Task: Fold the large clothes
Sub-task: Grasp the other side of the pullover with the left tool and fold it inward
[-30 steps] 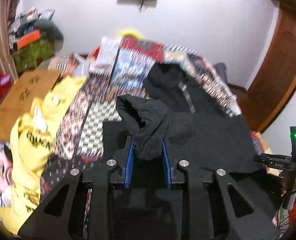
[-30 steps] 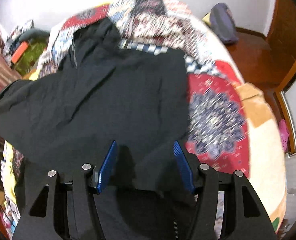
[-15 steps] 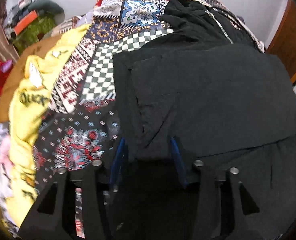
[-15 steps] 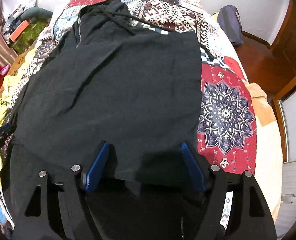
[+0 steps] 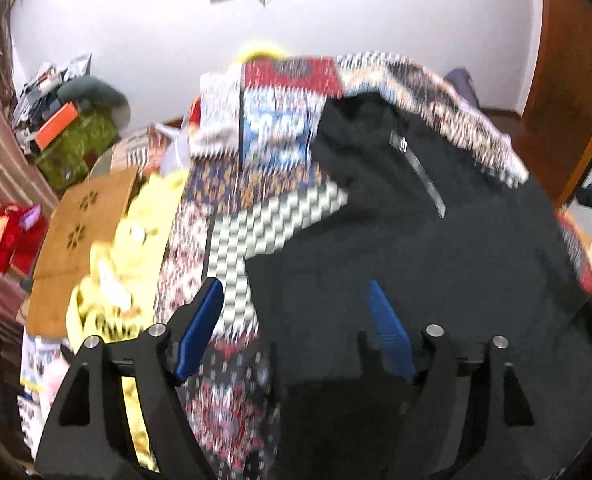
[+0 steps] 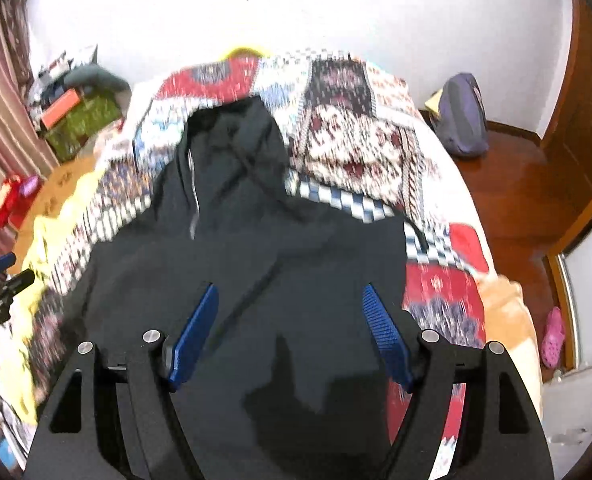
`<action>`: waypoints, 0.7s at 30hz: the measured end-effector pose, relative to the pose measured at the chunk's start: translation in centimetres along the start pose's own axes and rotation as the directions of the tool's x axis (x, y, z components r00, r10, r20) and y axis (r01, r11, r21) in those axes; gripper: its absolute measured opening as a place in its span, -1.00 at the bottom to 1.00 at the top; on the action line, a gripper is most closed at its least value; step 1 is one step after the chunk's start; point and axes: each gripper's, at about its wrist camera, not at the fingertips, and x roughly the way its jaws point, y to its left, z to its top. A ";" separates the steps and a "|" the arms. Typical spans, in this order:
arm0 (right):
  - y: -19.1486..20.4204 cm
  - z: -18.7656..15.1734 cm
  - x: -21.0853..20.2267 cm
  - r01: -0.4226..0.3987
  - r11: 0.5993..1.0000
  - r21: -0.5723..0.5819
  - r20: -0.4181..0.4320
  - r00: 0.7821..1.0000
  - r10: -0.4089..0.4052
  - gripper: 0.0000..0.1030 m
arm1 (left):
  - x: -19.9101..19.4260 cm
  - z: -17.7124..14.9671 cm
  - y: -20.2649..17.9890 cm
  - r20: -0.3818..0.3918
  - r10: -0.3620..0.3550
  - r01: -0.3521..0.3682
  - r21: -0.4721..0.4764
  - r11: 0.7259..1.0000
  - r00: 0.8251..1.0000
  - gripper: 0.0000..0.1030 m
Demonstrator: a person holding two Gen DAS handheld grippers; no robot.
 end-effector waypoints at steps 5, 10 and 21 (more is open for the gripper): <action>0.4 3.7 1.1 -0.026 0.999 0.029 0.050 0.998 0.025 0.39 | 1.7 4.9 -0.1 0.058 -0.047 0.049 -0.035 0.998 0.997 0.62; 0.7 7.0 3.9 -0.027 0.999 0.045 0.054 0.998 0.024 0.39 | 6.2 9.2 -0.3 0.033 -0.073 0.075 -0.065 0.995 0.997 0.62; 1.4 12.9 14.6 -0.065 0.996 0.069 -0.040 0.997 0.067 0.39 | 17.5 14.1 -1.7 -0.029 -0.195 0.188 -0.152 0.970 0.980 0.62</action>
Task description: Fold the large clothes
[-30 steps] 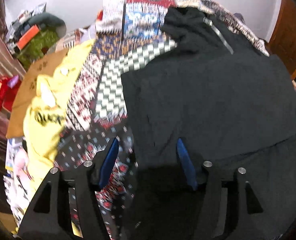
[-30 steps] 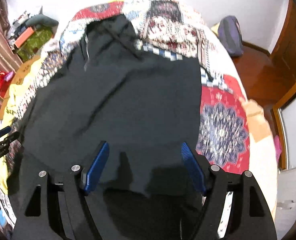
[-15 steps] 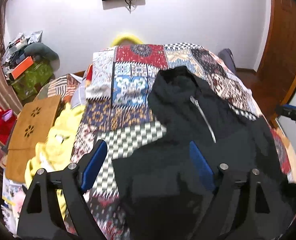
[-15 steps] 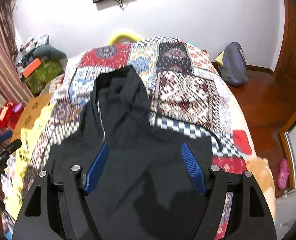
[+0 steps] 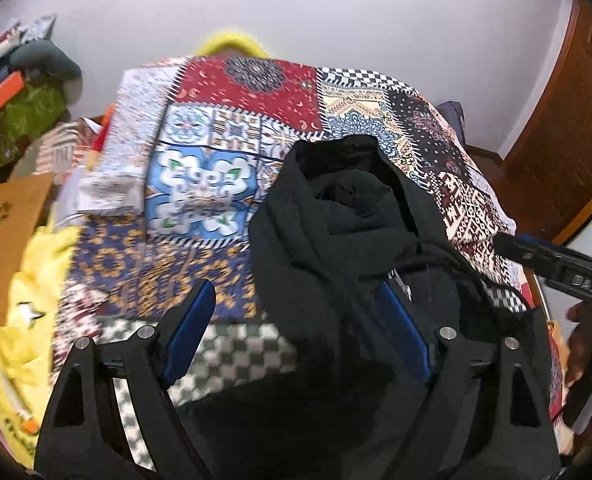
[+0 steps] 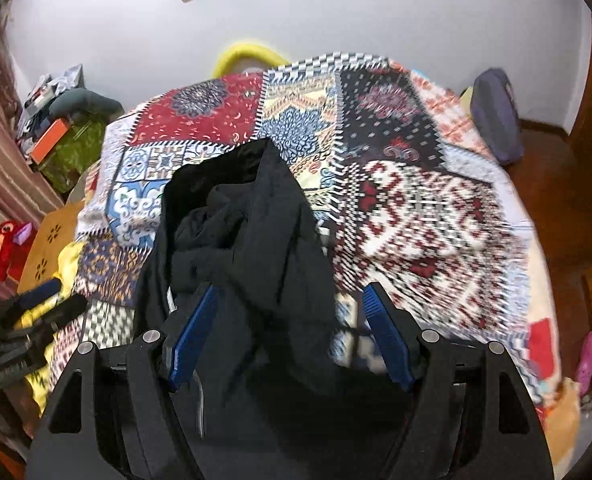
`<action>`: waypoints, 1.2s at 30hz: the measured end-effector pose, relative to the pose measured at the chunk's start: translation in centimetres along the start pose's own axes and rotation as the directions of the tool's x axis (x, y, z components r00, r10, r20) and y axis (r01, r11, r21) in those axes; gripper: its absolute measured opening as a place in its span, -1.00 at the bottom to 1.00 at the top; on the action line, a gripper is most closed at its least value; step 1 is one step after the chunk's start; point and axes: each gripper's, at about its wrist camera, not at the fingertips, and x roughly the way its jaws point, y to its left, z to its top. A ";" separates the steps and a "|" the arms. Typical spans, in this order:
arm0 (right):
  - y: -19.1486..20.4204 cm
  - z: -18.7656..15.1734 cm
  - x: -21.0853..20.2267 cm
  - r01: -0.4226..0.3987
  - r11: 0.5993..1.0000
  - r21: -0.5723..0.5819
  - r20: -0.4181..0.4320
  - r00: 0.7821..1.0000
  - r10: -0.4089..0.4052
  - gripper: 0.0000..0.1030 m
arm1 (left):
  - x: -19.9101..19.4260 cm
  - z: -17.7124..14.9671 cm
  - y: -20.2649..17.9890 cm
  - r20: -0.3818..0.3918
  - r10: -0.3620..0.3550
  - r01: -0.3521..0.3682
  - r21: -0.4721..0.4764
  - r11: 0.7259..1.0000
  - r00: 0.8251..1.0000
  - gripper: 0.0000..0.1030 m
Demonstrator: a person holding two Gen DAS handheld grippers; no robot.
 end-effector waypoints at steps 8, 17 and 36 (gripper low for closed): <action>-0.5 1.5 8.1 -0.004 0.993 0.118 -0.111 0.994 0.017 0.38 | 7.8 1.6 0.3 -0.082 -0.084 0.076 -0.087 0.993 0.993 0.18; -0.7 1.2 9.1 -0.058 0.993 0.102 -0.115 0.991 0.070 -0.39 | 9.7 1.1 -0.6 -0.091 -0.084 0.076 -0.084 0.994 0.992 -0.68; 3.7 -7.0 -10.5 -0.115 0.988 -0.105 0.063 0.991 0.122 -0.71 | -10.8 -6.4 -5.7 -0.011 -0.070 0.071 0.220 0.973 0.997 -0.77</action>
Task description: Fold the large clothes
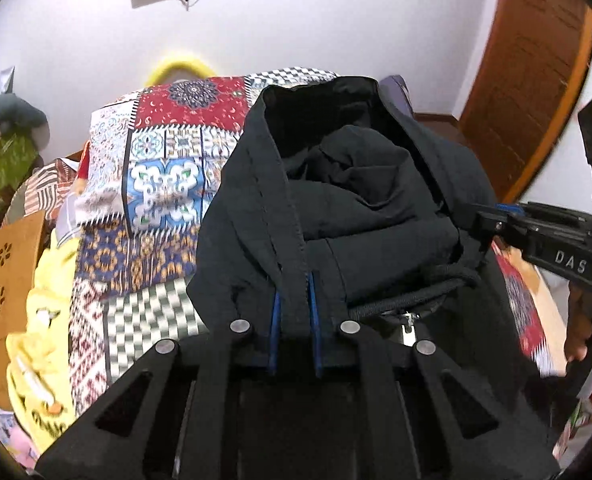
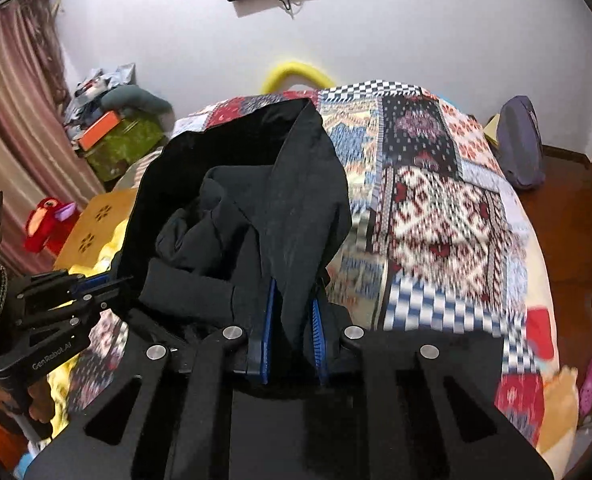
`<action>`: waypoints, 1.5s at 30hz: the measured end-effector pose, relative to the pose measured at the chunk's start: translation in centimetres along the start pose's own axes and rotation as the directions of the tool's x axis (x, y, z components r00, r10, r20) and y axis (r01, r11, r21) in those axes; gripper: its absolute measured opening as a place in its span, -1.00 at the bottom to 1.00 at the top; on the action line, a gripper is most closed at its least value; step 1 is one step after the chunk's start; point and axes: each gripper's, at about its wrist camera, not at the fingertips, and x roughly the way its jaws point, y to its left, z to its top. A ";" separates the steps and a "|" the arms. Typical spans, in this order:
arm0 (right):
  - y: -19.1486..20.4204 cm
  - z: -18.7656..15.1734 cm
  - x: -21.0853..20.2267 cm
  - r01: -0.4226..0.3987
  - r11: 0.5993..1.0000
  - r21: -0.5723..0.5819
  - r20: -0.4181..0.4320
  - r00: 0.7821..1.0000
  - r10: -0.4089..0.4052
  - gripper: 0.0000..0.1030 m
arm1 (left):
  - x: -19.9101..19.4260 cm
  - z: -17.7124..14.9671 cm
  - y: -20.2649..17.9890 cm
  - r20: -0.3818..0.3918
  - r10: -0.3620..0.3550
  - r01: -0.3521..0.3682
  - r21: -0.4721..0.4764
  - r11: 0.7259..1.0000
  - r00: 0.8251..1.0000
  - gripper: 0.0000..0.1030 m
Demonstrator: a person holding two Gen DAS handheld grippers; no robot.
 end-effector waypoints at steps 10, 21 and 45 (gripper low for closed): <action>0.2 -7.7 -1.4 0.035 0.999 -0.033 -0.067 0.997 -0.038 -0.70 | -1.0 -8.6 -3.0 -0.084 -0.017 0.018 0.009 1.000 0.996 -0.75; -1.1 -13.0 -1.6 0.099 0.992 -0.079 -0.181 0.977 -0.111 -0.44 | -0.6 -16.5 -5.0 -0.182 0.075 -0.045 0.163 0.986 0.981 -0.66; 0.2 -12.9 -9.6 0.053 0.998 -0.043 -0.027 0.998 -0.054 0.19 | -9.0 -14.6 -3.1 0.013 0.033 -0.034 0.044 0.998 0.999 -0.02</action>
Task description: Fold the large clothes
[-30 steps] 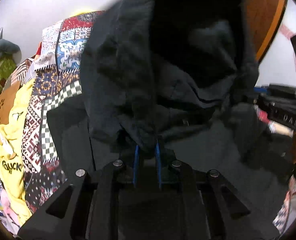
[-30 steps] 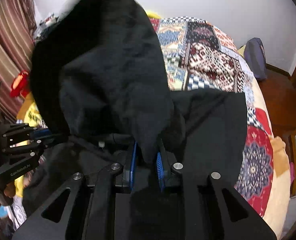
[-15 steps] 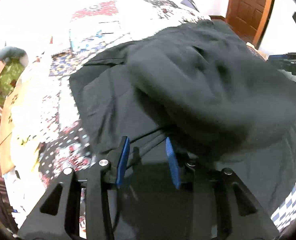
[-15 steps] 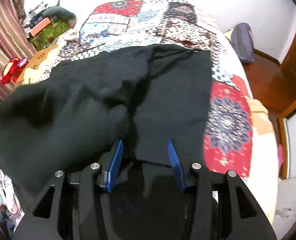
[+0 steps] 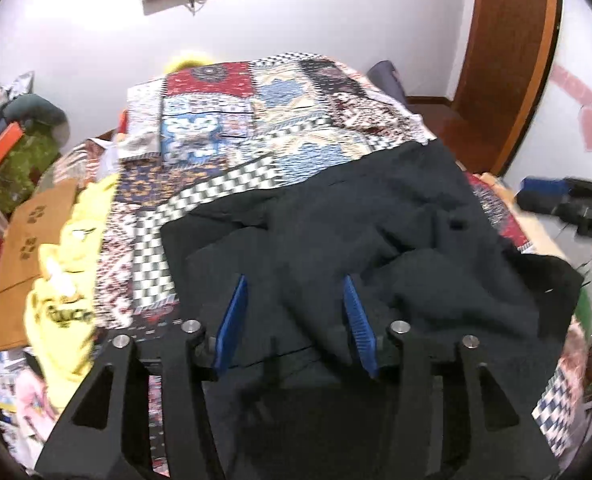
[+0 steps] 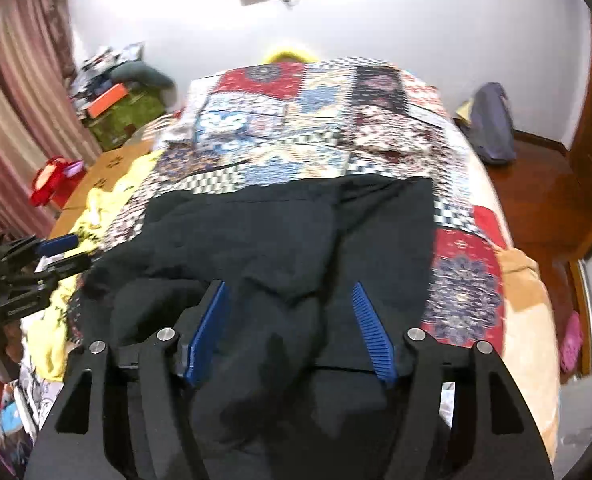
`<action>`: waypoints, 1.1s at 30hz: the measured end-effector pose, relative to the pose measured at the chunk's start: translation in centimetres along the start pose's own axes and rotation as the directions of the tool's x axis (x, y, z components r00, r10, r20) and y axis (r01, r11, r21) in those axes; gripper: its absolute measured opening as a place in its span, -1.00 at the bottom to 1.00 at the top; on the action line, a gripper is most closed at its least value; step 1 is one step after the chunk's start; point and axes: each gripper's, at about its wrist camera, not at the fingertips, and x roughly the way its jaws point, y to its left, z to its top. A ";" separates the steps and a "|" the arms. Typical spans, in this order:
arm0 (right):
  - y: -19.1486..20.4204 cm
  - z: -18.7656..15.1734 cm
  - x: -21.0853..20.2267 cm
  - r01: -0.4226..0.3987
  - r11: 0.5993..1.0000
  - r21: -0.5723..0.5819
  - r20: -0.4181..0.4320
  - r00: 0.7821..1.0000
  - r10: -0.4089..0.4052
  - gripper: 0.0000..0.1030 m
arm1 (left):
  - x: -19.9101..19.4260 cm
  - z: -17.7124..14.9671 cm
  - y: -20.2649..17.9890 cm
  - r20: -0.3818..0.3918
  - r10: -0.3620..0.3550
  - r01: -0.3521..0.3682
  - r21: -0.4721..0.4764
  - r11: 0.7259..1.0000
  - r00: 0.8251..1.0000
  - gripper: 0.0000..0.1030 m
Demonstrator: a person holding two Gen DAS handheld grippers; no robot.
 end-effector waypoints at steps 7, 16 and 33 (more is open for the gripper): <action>1.7 -3.5 6.3 0.007 0.997 -0.070 -0.181 0.983 -0.020 0.20 | 6.0 -2.9 -1.5 -0.125 0.022 -0.021 0.012 1.000 0.992 0.01; -0.2 -5.1 6.7 0.010 1.000 0.015 -0.230 0.973 -0.006 0.32 | 6.9 -4.5 -0.4 -0.162 -0.003 -0.010 -0.080 0.997 0.987 0.23; -7.3 -5.8 -3.3 0.186 0.974 0.126 -0.086 0.981 -0.176 0.34 | -1.9 -9.2 8.1 -0.177 0.115 -0.141 -0.140 0.980 0.977 0.41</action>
